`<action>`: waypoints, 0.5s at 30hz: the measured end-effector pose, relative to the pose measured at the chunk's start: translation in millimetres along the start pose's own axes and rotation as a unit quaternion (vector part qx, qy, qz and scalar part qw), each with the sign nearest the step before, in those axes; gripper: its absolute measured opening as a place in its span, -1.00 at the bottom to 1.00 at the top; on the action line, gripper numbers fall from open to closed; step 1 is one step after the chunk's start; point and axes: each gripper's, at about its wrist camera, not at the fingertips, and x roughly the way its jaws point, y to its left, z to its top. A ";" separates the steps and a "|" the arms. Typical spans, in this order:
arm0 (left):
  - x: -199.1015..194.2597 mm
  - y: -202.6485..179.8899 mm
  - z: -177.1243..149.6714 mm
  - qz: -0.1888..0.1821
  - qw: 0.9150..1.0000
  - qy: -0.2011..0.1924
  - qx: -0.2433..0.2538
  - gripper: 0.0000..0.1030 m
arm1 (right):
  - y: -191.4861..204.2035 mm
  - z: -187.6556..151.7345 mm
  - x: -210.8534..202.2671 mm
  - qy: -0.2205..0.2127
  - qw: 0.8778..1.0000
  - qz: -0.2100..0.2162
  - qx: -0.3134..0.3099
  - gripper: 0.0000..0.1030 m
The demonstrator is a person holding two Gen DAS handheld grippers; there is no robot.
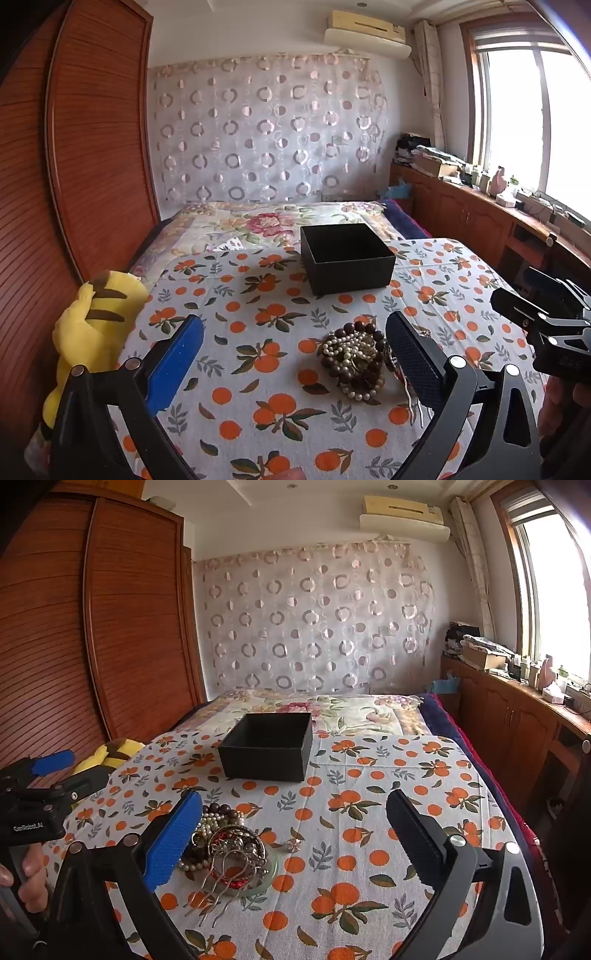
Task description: Organize jewelry
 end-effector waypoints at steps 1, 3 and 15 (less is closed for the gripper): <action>0.0 0.0 0.0 0.000 1.000 0.000 0.000 0.86 | -0.5 0.0 0.1 0.000 1.000 0.001 0.001 0.95; 0.0 0.1 0.0 -0.001 1.000 0.000 -0.001 0.86 | -1.3 -0.1 0.2 0.000 1.000 0.001 0.003 0.95; 0.1 -0.4 0.2 -0.002 1.000 -0.003 -0.003 0.85 | -4.0 -1.8 1.5 0.004 1.000 0.001 0.008 0.95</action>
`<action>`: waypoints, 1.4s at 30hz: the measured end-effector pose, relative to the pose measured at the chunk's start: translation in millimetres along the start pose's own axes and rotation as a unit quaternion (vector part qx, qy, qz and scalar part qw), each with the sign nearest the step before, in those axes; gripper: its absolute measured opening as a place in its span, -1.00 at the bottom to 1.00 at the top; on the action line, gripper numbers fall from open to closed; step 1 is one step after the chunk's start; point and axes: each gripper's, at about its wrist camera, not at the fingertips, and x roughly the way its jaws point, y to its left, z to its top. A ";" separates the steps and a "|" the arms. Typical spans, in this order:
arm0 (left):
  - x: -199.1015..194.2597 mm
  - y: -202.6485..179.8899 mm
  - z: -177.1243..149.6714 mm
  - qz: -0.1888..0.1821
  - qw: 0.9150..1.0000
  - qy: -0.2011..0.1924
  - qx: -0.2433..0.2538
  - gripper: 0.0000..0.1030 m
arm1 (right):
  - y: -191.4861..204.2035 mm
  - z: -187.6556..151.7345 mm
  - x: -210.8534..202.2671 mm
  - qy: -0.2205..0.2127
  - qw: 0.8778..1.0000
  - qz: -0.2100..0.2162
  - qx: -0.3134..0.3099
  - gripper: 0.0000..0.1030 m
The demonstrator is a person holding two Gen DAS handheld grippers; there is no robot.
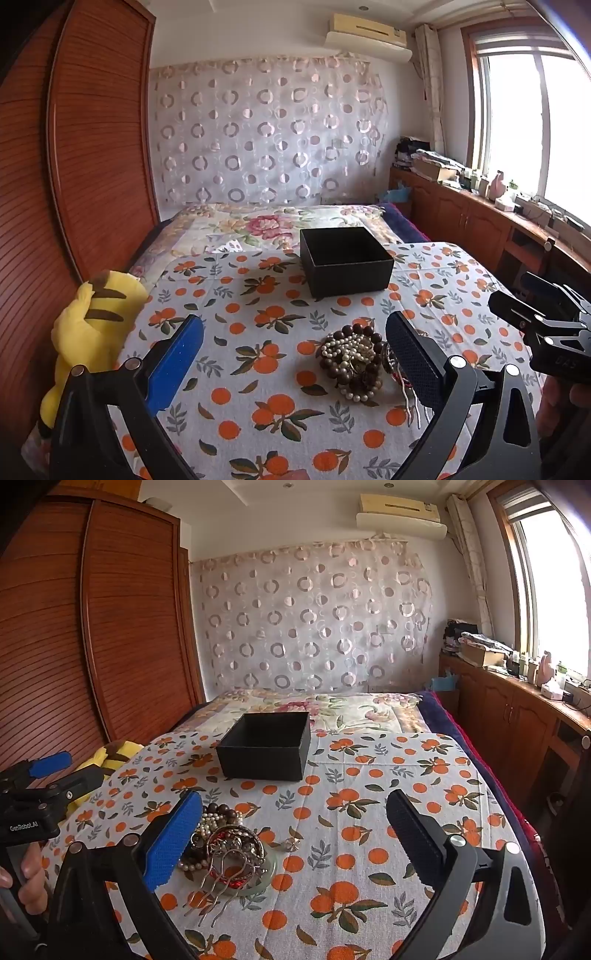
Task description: Organize jewelry
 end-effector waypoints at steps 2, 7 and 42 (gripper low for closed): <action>0.5 0.0 0.1 -0.001 1.000 0.000 0.000 0.85 | 0.2 0.4 -0.4 0.000 1.000 0.001 0.001 0.95; 0.1 0.1 0.1 -0.001 1.000 -0.001 -0.001 0.86 | 0.9 1.1 -1.3 -0.003 1.000 0.000 -0.001 0.95; -1.6 3.3 0.6 -0.004 1.000 -0.006 -0.006 0.86 | -1.2 0.7 0.4 -0.005 1.000 0.001 -0.002 0.95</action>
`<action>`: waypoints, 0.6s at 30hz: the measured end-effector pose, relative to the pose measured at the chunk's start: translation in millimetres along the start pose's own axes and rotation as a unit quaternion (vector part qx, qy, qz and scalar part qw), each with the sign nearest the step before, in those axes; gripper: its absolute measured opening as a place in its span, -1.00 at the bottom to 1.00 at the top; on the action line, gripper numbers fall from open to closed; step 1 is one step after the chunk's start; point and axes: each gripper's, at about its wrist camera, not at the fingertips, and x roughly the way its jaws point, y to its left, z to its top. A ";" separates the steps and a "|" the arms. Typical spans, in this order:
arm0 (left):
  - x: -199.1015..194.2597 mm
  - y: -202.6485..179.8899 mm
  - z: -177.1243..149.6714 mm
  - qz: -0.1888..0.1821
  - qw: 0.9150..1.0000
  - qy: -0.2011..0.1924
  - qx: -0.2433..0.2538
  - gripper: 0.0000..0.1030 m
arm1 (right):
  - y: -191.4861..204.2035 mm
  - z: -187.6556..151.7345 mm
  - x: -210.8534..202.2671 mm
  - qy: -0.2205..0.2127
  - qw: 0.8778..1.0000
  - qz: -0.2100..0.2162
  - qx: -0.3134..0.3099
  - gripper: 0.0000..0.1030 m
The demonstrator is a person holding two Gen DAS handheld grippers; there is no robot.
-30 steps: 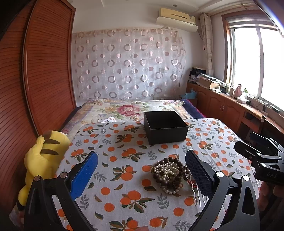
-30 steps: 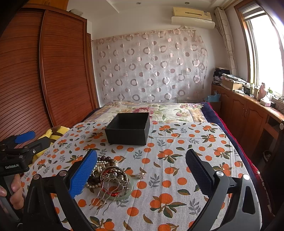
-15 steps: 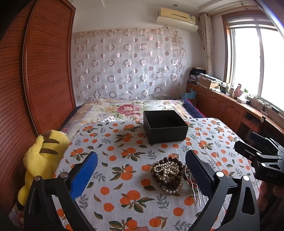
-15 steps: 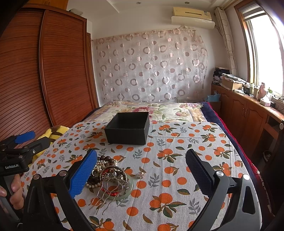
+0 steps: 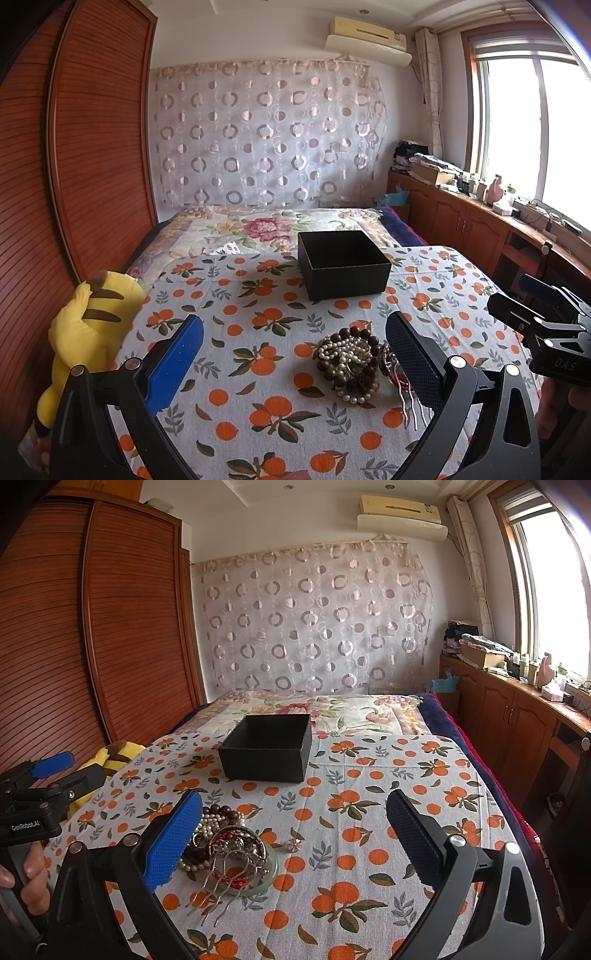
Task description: Organize jewelry
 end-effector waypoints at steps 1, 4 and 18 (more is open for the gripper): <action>-0.1 0.4 0.0 0.000 1.000 0.000 0.000 0.85 | -0.2 -0.2 0.2 0.000 1.000 0.000 0.000 0.95; -0.1 1.2 0.2 0.000 1.000 0.000 0.000 0.86 | 0.3 -0.2 -0.3 0.000 1.000 0.000 0.000 0.95; -1.6 3.7 1.2 0.000 1.000 -0.001 -0.001 0.86 | -1.3 -1.9 0.1 0.000 1.000 0.001 0.000 0.95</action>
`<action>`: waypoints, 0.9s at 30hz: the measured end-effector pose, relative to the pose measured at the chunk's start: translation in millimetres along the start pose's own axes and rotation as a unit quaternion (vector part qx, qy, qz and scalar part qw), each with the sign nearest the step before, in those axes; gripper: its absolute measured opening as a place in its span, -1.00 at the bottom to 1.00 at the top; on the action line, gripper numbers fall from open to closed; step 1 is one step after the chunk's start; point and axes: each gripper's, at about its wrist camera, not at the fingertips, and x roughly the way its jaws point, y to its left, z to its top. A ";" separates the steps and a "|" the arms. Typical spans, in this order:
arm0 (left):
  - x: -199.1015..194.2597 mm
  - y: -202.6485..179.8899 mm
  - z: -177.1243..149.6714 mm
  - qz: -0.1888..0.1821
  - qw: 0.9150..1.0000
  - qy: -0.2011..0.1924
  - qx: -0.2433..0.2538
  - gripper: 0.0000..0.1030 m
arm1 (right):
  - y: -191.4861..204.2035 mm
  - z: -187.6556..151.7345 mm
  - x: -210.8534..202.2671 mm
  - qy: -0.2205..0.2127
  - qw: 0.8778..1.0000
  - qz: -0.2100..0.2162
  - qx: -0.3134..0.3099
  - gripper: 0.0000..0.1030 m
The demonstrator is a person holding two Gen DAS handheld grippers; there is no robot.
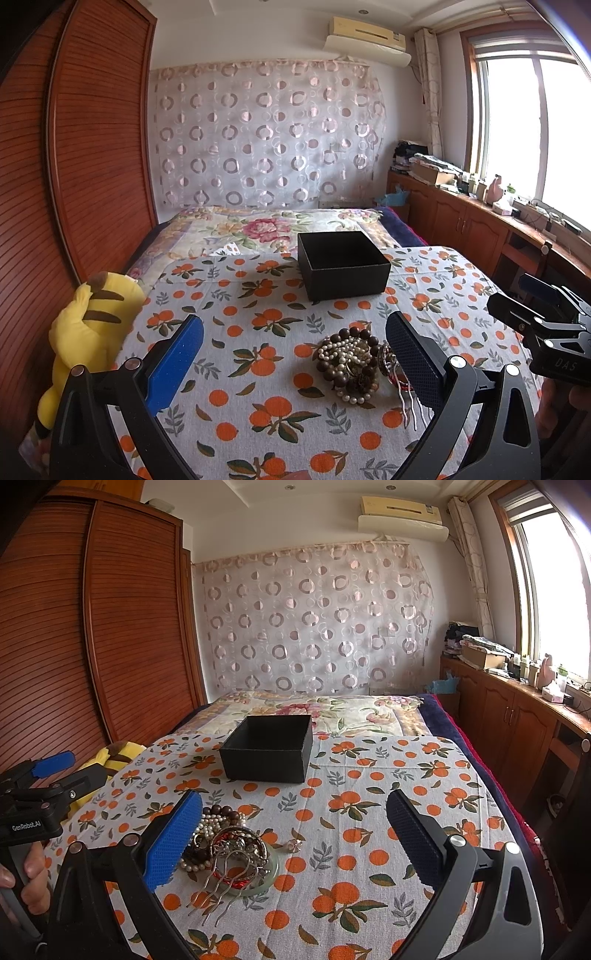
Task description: Organize jewelry
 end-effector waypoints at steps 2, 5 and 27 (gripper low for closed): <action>-0.1 0.4 0.2 0.000 1.000 -0.001 0.000 0.85 | -0.1 -0.2 0.1 0.000 1.000 0.000 0.000 0.95; -2.6 -0.6 3.8 -0.001 1.000 -0.001 0.000 0.86 | -0.1 -1.1 -1.0 -0.002 1.000 -0.001 -0.001 0.95; 27.0 -17.8 -12.0 -0.038 0.998 0.056 0.008 0.85 | -9.1 -8.4 2.3 0.020 1.000 -0.006 -0.003 0.95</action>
